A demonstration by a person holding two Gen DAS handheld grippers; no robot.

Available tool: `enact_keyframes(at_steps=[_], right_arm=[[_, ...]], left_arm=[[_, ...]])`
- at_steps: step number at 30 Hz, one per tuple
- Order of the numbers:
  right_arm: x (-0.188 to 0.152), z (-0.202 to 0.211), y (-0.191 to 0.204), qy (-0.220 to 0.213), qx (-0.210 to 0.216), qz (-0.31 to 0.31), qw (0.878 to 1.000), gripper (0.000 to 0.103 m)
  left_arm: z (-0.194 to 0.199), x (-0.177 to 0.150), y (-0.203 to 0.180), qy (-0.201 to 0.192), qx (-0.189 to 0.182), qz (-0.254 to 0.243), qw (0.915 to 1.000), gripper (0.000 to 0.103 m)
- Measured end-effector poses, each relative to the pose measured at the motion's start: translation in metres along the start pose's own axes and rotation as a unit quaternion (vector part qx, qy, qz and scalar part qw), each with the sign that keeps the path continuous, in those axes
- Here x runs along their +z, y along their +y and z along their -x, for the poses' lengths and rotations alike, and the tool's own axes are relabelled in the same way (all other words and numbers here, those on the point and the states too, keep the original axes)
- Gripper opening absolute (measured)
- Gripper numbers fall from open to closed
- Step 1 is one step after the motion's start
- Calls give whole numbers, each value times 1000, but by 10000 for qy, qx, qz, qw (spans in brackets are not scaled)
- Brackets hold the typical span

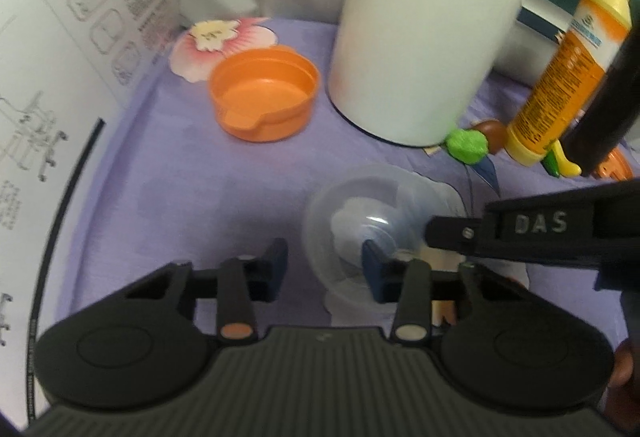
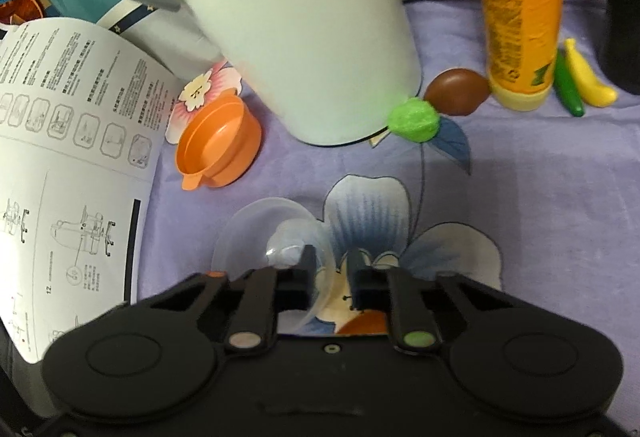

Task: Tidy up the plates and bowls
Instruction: 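Close both tools on the clear bowl rim, then lift the clear bowl with both tools and carry it over the blue bowl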

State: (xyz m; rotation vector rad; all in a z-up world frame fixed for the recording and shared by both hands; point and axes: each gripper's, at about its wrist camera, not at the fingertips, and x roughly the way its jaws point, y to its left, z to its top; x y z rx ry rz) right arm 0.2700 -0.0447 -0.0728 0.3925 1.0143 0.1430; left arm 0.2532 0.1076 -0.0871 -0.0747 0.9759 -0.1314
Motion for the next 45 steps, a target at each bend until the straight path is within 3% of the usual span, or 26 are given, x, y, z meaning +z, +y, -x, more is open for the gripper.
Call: enact_keyframes(at_steps=[6,20,32,45], right_arm=[[-1,-2,4,-52,20,30,10000,7],[-10,30,15,-156,106,53,9998,7],[-38,83,20,-322,19,209,9993,8],[-86,161,-2,-578,118,158,9981,10]], left_arm=[[-1,-3,0,-22,74,9,10000,24],[44,-11,-1,-218,188,177,9994,24],[96,-36,-21,-397,75,126,9991,24],[155,-80,-55,-520,-233,56,9984,24]])
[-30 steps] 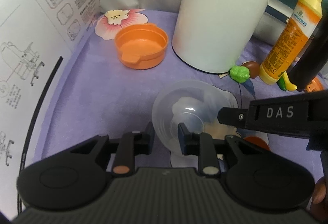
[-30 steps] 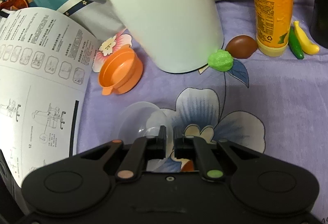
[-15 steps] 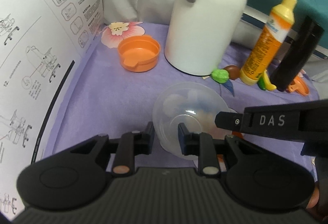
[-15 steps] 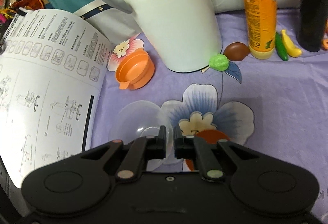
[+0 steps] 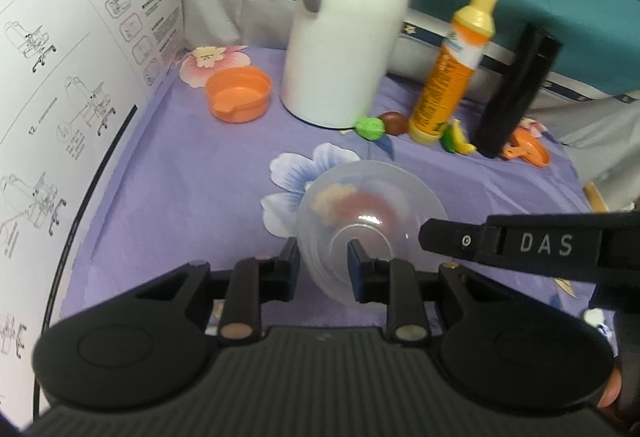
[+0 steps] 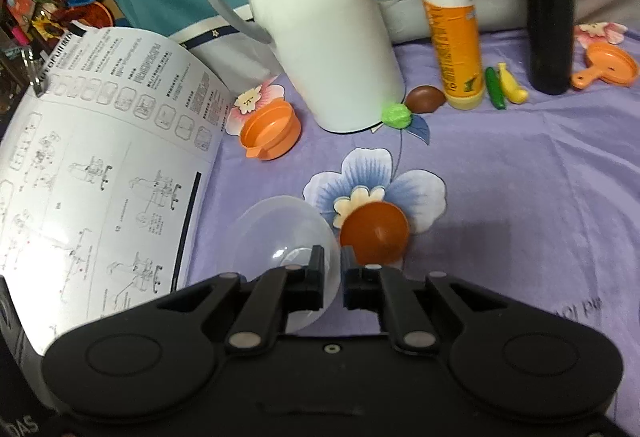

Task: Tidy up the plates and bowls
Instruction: 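Lift the clear bowl with both tools and carry it over the blue bowl, then lower the clear bowl into the blue bowl and open both tools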

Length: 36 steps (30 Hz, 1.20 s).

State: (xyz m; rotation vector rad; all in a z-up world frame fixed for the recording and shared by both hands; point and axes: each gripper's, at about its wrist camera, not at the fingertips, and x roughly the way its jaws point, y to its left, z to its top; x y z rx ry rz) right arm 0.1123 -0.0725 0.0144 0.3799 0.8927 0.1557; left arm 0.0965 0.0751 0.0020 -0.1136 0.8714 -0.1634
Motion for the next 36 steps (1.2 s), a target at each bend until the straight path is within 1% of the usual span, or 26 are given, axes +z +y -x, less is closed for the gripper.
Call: enact_keyframes(at_steps=[4,8,19,26,36], right_arm=[[-17,22,-13,-16,-5,-99,9999,10],[-33,40,-27,-26,4,-233,9997,10],[-73,88,-73,-29,-93,-538,9985,10],[-93,105,-91,-80,-215,-634,9977,11],[-106,101,-99,39,-295,-724,9969,14]], left_arm=[[16,-13,-14,-19,-82,-128,9999,24],[25,-26,-27,49,-143,-186,9997,24],[37,-61,-65,285,-358,-542,9975,24],[34,-82,-84,477,-394,-825,9947,25],[27,-92,-93,649,-366,-993,9923,25]])
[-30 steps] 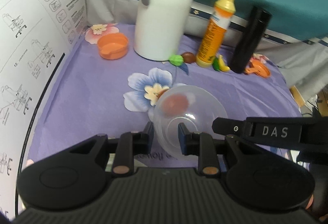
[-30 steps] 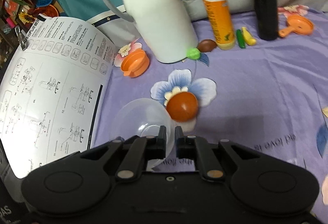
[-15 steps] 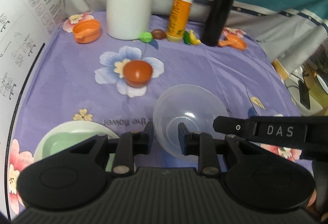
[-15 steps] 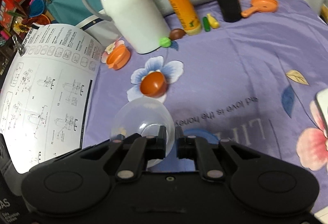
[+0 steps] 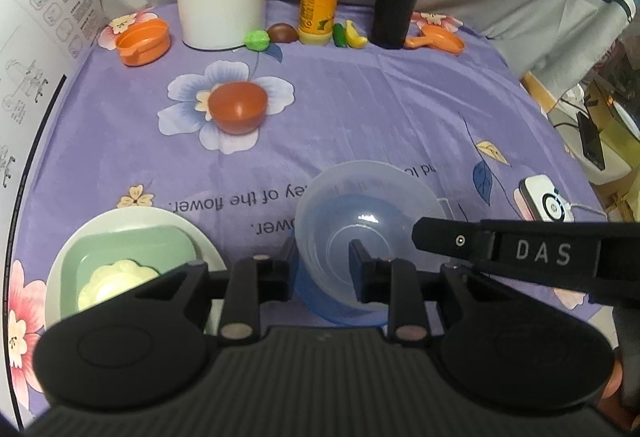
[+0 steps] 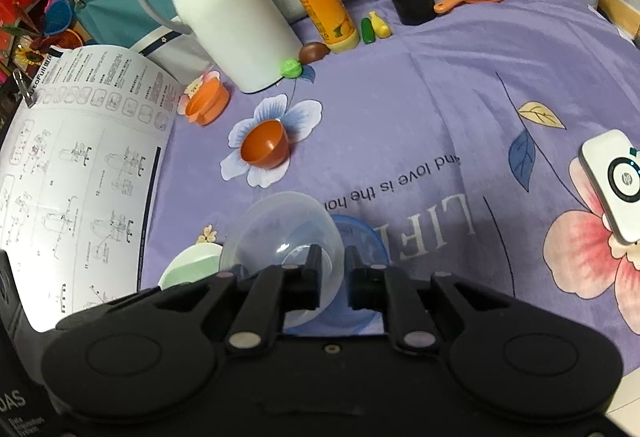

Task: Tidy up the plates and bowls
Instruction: 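Lower the clear bowl into the blue bowl and open both tools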

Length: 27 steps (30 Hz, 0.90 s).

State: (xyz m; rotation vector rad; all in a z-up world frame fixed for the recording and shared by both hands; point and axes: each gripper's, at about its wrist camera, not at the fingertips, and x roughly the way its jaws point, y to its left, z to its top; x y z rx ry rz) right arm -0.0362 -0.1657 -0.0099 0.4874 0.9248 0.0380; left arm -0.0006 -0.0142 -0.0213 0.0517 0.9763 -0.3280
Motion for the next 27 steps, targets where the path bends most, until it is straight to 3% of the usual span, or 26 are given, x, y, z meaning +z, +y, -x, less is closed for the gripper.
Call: enact_keyframes(at_steps=[10,13,14,15,17,18,19,22,27], right_arm=[[-5,-6,-10,104,-27,-97,9999,17],[-7,-6,-9,110,-15,-93,9999,20],[-7,-6,-9,93,-32,-78,9999,21],[-7,-4,-8,46,-56,-57,10000,27],[-6,-2,-7,-53,-100,-24,9999,59],[-5,0,-7,-127,-127,-29,9998,86],[-5,1,-7,-212,-142,-31,9997,98],[-3,5,-6,-333,-253,11,9991,103],[-5,1,-11,-287,-342,-111,9989,103]], left_arm=[[-11,-3,-8,150,32,-133,9998,27],[-11,-2,-9,145,58,-165,9997,32],[-10,-1,-9,121,83,-180,9997,43],[-9,-1,-10,79,97,-184,9998,62],[-1,-1,-9,-151,195,-194,9995,81],[2,-1,-9,-250,242,-220,9992,89],[6,-1,-9,-345,293,-250,9987,91],[11,-2,-5,-465,376,-234,9979,102],[9,-4,6,-359,300,12,9989,103]])
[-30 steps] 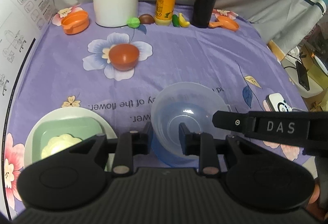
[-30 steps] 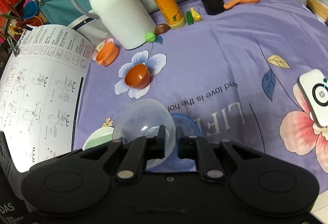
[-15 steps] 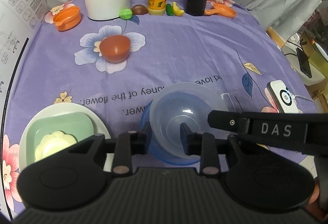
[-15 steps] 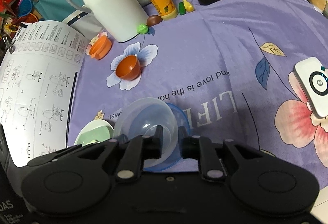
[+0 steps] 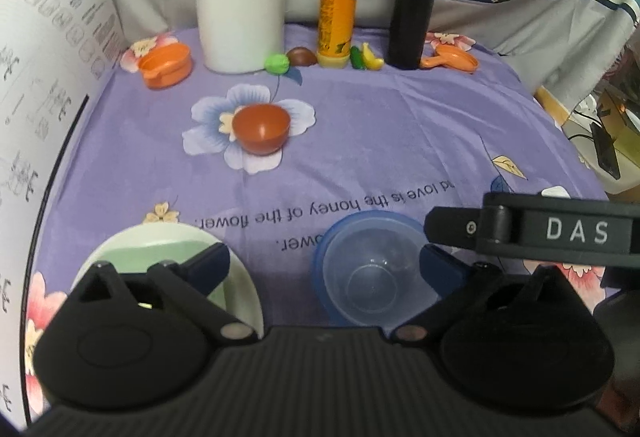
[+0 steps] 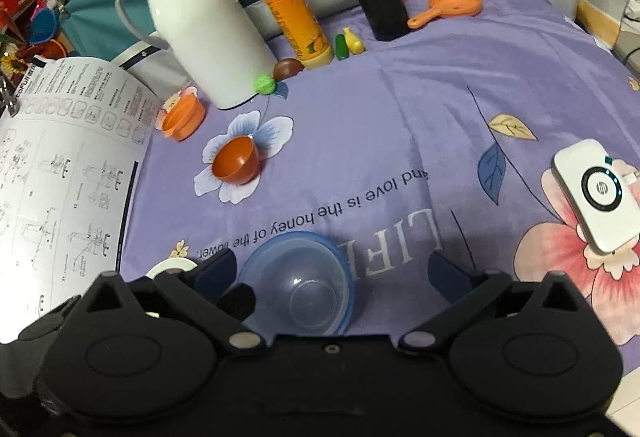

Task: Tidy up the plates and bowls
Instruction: 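Lower the clear bowl into the blue bowl and open both tools, then move both tools over to the orange bowl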

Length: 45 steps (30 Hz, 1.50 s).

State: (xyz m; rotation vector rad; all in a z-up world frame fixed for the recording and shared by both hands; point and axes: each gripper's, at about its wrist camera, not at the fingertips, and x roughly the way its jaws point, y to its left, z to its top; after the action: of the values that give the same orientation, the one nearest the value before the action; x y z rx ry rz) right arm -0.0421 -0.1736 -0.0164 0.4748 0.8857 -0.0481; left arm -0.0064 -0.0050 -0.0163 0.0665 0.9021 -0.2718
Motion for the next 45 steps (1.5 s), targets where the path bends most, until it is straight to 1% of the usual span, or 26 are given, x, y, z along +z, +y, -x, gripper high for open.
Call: enact_keyframes(at_steps=[4,19,33,39,45], right_arm=[[-4,-3,0,52,-114,4,9999,103],[-4,-6,4,122,-231,54,9996,103],[2,-11,7,138,-258,132,9995,103],[14,-19,15,146,-220,179,9995,103],[32,-34,35,180,-133,322,9992,103]], left_arm=[[-3,-3,6,72,-12,94,9999,103],[-5,-5,12,129,-76,216,9997,103],[-16,-3,37,151,-52,576,9982,103],[-22,5,50,102,3,711,9974,103],[-31,16,66,54,103,747,9971,103]])
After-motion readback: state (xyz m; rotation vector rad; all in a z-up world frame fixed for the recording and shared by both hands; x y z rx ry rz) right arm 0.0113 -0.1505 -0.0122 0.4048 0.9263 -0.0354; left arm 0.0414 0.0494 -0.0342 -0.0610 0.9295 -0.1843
